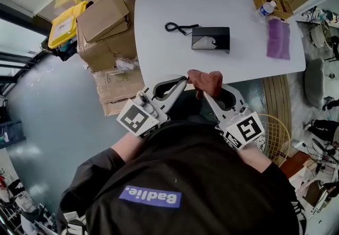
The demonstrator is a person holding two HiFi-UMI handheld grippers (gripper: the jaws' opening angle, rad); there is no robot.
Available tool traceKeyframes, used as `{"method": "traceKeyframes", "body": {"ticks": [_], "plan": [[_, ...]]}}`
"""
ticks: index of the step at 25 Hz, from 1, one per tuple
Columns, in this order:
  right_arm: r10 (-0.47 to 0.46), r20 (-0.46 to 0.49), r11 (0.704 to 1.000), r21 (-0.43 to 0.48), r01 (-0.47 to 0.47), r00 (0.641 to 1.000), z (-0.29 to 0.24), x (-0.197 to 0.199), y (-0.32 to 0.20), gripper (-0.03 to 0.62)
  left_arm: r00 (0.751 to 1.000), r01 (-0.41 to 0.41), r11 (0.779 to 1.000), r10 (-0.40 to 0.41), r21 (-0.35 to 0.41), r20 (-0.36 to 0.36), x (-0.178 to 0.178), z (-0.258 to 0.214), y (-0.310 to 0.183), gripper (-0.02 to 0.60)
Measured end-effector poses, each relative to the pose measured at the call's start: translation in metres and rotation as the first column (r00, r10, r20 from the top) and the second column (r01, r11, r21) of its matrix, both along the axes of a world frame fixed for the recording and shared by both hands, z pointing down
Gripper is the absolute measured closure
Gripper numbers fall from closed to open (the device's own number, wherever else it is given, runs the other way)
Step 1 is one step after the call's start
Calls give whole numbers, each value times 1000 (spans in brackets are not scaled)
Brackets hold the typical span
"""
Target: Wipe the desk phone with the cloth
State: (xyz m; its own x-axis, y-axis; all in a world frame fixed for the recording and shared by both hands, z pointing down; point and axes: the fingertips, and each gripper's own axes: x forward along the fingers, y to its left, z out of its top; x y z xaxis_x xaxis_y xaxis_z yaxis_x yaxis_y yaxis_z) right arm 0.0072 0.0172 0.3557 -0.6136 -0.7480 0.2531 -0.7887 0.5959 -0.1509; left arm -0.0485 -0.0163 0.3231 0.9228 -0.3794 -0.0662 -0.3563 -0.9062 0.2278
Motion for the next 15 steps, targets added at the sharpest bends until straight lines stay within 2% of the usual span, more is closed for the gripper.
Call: {"method": "traceKeyframes", "body": {"ticks": [3, 6, 10, 15], "plan": [[-3, 5, 1000, -7, 3, 1000, 9, 16, -17, 505, 999, -4, 999, 5, -37, 43, 17, 10, -10, 572], [-24, 18, 1000, -17, 25, 1000, 18, 33, -35, 506, 997, 24, 999, -21, -37, 72, 33, 16, -28, 572], [-58, 40, 998, -23, 59, 998, 24, 65, -62, 505, 994, 76, 996, -72, -47, 80, 53, 21, -54, 572], [-55, 57, 998, -20, 56, 997, 34, 115, -99, 505, 992, 111, 991, -106, -80, 67, 93, 20, -82, 572]]}}
